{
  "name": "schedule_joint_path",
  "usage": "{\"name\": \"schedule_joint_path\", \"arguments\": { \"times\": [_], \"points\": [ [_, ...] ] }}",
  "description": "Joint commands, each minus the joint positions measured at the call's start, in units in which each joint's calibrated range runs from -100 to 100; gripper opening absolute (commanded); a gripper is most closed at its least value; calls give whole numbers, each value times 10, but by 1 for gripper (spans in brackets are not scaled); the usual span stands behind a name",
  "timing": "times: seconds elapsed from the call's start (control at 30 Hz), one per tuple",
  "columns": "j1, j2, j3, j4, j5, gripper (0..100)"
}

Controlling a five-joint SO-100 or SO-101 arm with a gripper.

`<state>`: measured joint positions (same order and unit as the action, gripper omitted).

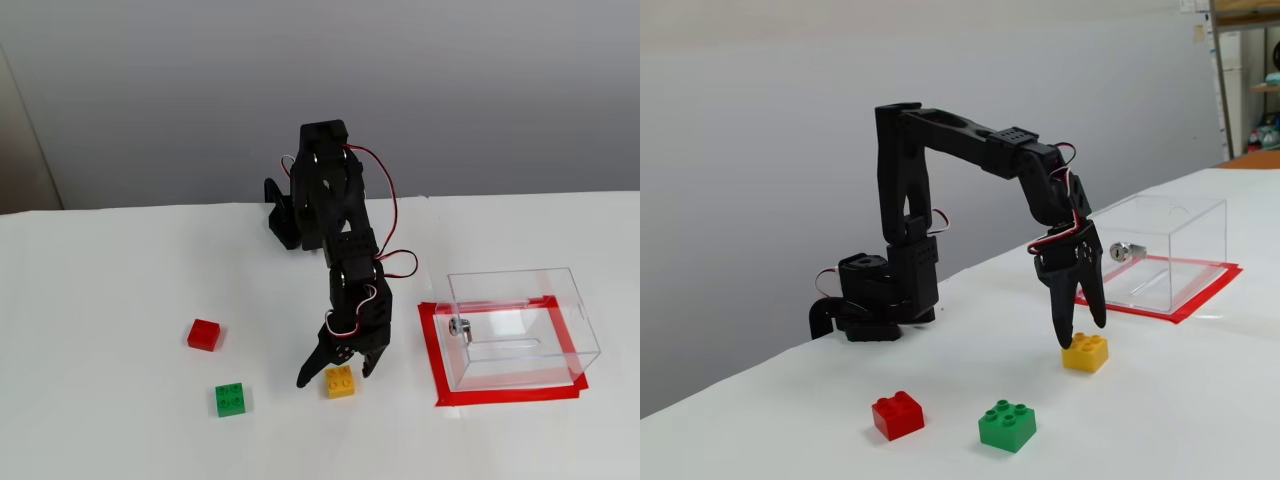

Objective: Pick the yellow lego brick and place it into the transparent box

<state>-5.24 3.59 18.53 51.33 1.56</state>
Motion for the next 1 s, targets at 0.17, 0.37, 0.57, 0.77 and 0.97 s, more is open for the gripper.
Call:
{"name": "schedule_joint_path", "arguments": {
  "times": [0.17, 0.37, 0.57, 0.77, 0.97],
  "points": [
    [7, 6, -9, -6, -2, 45],
    [19, 26, -9, -5, -3, 45],
    [19, 43, -13, -5, -2, 45],
    [19, 67, -17, -5, -2, 45],
    [18, 69, -17, -5, 1, 44]
  ]
}}
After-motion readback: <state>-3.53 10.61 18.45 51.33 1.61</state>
